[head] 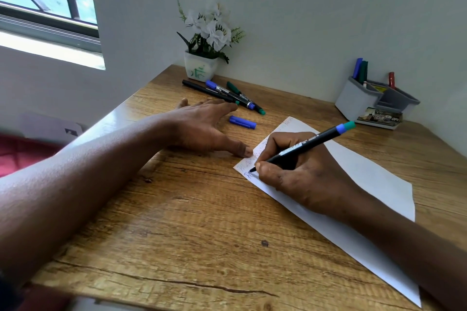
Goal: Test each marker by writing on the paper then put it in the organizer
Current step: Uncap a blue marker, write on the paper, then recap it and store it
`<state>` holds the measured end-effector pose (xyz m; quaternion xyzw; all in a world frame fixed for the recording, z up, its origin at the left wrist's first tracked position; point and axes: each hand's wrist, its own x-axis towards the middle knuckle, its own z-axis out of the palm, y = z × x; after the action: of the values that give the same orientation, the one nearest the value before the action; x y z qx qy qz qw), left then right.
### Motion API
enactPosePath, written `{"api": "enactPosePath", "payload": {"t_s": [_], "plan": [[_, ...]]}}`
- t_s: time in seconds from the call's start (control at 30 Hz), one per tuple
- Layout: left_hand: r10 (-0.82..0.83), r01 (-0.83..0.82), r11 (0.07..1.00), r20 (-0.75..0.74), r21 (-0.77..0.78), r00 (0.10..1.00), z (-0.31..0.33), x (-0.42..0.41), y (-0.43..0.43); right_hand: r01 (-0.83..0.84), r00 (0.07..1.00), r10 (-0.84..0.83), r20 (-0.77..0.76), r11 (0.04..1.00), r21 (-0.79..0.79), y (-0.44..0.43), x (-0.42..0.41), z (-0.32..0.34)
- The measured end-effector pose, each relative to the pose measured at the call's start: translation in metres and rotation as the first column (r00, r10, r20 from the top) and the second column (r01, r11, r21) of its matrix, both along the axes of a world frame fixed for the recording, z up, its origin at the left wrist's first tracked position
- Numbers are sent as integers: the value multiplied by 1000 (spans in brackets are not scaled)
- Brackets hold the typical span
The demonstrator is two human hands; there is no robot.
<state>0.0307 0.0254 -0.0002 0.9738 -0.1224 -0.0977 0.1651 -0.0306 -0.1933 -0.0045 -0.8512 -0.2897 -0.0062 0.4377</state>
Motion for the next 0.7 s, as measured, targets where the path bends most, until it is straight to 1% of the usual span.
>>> {"api": "enactPosePath", "payload": {"t_s": [0.1, 0.17, 0.23, 0.3, 0.37, 0.5, 0.6, 0.7], "plan": [[5, -5, 1000, -2, 9, 1000, 2, -1, -2, 11, 1000, -11, 3, 1000, -7, -1, 1, 0], [8, -8, 1000, 1, 15, 1000, 3, -2, -2, 1, 1000, 0, -24, 1000, 23, -1, 1, 2], [7, -7, 1000, -1, 12, 1000, 3, -2, -2, -7, 1000, 7, -23, 1000, 22, 0, -1, 1], [5, -5, 1000, 0, 7, 1000, 2, -1, -2, 23, 1000, -24, 11, 999, 31, 1, -2, -1], [4, -4, 1000, 4, 9, 1000, 1, 0, -2, 53, 998, -54, 10, 997, 62, 0, -1, -1], [1, -1, 1000, 4, 10, 1000, 1, 0, -2, 25, 1000, -25, 11, 1000, -15, -1, 2, -1], [2, -2, 1000, -3, 8, 1000, 2, 0, -3, 2, 1000, -2, 4, 1000, 2, -3, 1, -1], [-1, 1, 1000, 4, 4, 1000, 1, 0, -2, 29, 1000, -29, 6, 1000, 7, -4, 1, 0]]}}
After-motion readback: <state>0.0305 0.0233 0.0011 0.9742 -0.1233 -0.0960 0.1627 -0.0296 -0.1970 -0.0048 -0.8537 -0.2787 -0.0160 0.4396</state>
